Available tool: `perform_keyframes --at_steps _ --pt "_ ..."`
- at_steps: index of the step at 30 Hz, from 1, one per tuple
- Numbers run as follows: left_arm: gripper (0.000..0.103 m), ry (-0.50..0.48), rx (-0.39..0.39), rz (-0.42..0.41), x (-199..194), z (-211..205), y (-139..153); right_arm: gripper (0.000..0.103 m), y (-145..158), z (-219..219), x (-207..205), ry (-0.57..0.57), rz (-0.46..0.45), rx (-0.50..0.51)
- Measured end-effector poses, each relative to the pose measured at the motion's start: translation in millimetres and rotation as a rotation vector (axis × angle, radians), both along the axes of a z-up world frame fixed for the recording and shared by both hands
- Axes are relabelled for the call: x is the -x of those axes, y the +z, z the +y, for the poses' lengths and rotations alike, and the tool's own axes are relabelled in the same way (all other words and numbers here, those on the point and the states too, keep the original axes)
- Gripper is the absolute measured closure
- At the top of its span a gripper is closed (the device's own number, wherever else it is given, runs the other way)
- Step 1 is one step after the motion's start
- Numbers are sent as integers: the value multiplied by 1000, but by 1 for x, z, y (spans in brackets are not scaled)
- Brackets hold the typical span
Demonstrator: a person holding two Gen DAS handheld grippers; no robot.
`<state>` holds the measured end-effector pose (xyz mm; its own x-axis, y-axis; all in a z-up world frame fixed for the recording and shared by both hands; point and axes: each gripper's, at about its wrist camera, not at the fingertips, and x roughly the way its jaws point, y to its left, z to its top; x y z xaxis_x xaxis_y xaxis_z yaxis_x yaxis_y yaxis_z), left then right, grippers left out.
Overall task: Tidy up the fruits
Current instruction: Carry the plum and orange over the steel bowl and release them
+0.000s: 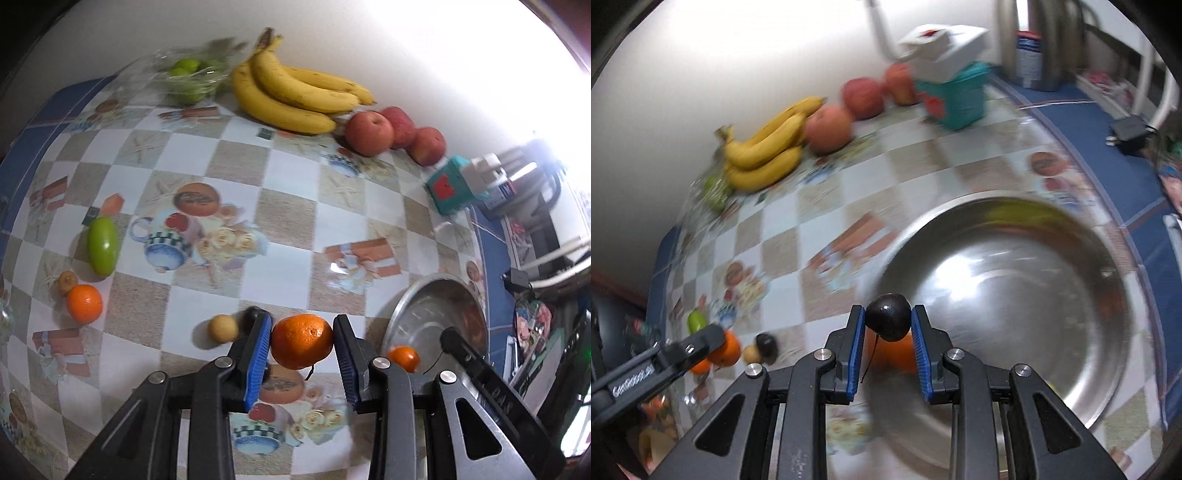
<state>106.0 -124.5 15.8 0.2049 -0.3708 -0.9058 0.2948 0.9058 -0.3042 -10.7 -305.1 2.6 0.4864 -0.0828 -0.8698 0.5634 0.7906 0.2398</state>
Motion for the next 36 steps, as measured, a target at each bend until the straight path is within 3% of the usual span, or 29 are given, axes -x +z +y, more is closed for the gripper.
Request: perform_keyframes --at_steps 7,19,36 --pt "66 -108 4 -9 25 -39 3 76 5 -49 35 -149 3 9" --pt "66 -280 -17 8 70 -97 -4 76 6 -98 74 -297 -13 -14" --pt "66 -355 -132 92 95 -122 -52 76 -28 -96 68 -271 108 -42"
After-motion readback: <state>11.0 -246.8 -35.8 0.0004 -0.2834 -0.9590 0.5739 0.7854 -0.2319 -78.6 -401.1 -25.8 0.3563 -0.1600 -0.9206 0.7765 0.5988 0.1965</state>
